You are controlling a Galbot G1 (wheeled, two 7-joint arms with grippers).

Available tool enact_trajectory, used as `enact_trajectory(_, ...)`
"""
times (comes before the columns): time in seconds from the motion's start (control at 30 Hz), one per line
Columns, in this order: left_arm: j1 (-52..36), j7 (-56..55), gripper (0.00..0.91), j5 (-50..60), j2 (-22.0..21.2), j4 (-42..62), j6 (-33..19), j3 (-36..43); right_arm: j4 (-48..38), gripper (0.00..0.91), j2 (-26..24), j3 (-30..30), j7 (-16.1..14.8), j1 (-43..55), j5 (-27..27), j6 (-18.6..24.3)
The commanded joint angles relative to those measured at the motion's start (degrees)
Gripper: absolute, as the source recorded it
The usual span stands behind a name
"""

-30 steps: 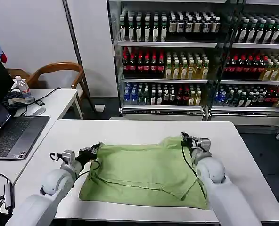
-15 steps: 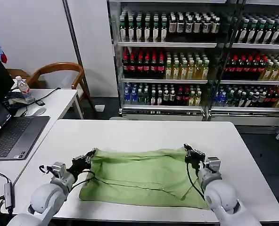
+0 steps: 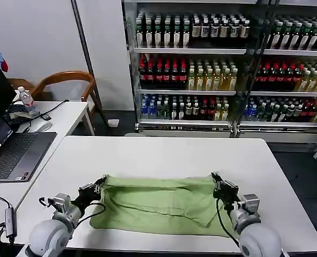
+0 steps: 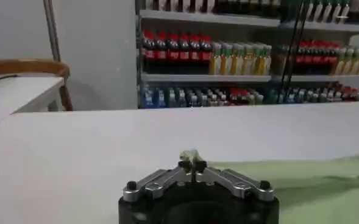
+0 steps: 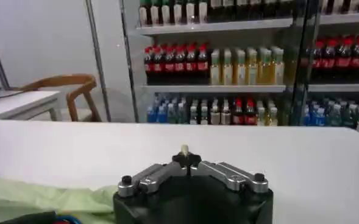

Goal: Fold and organize the clothes.

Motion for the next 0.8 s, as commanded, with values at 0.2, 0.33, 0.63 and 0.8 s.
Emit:
enact_trajectory(0.2, 4.72, 0.17, 0.040, 1.50, -0.29, -1.61, -0.32, -1.74, 4.78, 0.000, 0.69, 1.69, 0.10, -8.99, -2.47, 0.35)
enact_trajectory(0.33, 6.40, 0.17, 0.050, 2.16, -0.92, -2.54, -0.43, -2.13, 3.81, 0.000, 0.82, 1.77, 0.24, -9.44, -3.08, 0.68)
enact_trajectory(0.63, 8.37, 0.00, 0.050, 2.99, -0.79, -3.36, 0.89, -3.28, 3.00, 0.000, 0.53, 1.60, 0.26, -9.32, -3.31, 0.80)
enact_trajectory(0.8, 10.08, 0.00, 0.050, 3.48, -0.61, -4.82, 1.54, -2.83, 2.46, 0.000, 0.36, 1.40, 0.12, -9.39, -3.82, 0.86)
